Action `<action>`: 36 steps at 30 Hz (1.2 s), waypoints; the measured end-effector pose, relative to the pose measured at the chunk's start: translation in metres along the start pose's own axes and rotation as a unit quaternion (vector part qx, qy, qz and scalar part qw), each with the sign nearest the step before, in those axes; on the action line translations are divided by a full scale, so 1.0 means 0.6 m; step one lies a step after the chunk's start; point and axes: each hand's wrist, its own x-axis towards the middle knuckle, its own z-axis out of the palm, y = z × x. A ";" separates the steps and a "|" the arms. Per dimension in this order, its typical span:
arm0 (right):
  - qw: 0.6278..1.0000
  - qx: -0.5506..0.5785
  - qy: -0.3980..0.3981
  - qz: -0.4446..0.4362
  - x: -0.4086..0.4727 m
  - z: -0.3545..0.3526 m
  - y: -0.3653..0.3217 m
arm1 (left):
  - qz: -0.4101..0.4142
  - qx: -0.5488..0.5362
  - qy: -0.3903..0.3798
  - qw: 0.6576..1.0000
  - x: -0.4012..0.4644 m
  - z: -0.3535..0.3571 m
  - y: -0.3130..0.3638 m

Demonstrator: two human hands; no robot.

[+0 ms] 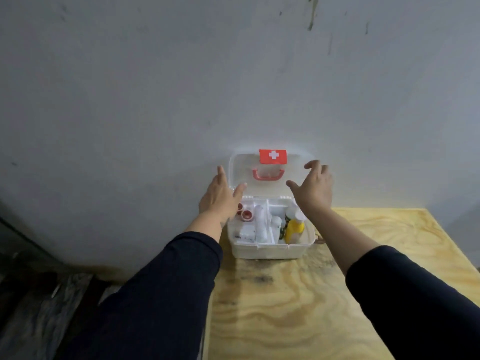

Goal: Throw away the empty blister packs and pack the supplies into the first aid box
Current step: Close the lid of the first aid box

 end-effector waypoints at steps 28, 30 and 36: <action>0.995 0.065 -0.039 -0.062 -0.137 -0.030 0.086 | 0.074 -0.022 0.071 0.995 -0.151 0.058 -0.011; 0.994 0.059 -0.060 -0.075 -0.157 -0.024 0.113 | 0.074 -0.013 0.056 0.996 -0.173 0.075 -0.025; 0.987 0.068 -0.119 -0.080 -0.191 0.006 0.164 | 0.055 0.044 0.009 0.997 -0.199 0.117 -0.060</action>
